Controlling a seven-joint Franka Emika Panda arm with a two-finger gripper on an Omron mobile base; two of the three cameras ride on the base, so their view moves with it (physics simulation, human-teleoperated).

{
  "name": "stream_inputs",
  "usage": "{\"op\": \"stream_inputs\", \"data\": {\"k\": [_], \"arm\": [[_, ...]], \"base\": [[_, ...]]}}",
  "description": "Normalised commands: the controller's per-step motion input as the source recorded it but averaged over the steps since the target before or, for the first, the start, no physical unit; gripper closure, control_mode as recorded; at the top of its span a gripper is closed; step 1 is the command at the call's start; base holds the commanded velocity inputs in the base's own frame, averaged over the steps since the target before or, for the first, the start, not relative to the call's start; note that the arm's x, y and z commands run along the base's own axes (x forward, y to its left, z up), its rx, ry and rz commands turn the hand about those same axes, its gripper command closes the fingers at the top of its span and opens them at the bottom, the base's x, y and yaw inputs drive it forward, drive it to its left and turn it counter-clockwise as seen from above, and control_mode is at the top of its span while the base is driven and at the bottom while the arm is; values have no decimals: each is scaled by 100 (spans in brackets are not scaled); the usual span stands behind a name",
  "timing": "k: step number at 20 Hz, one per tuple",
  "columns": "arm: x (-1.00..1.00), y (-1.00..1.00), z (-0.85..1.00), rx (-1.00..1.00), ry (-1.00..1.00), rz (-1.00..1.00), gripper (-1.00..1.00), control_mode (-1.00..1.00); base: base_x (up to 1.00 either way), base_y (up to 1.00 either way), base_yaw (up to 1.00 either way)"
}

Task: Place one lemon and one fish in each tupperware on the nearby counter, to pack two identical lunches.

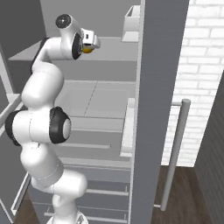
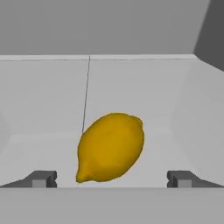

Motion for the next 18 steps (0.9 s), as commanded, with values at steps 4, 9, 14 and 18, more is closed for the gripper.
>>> {"op": "stream_inputs", "data": {"k": [4,9,14,18], "arm": [[31,0,0,0,0,0,-100,-100],[17,0,-9,0,3,-2,-100,-100],[1,0,-17,0,6,-4,-100,-100],[19,0,-11,0,2,-1,100,-100]], "base": [[0,0,0],[0,0,0],[0,0,0],[0,0,0]]}}
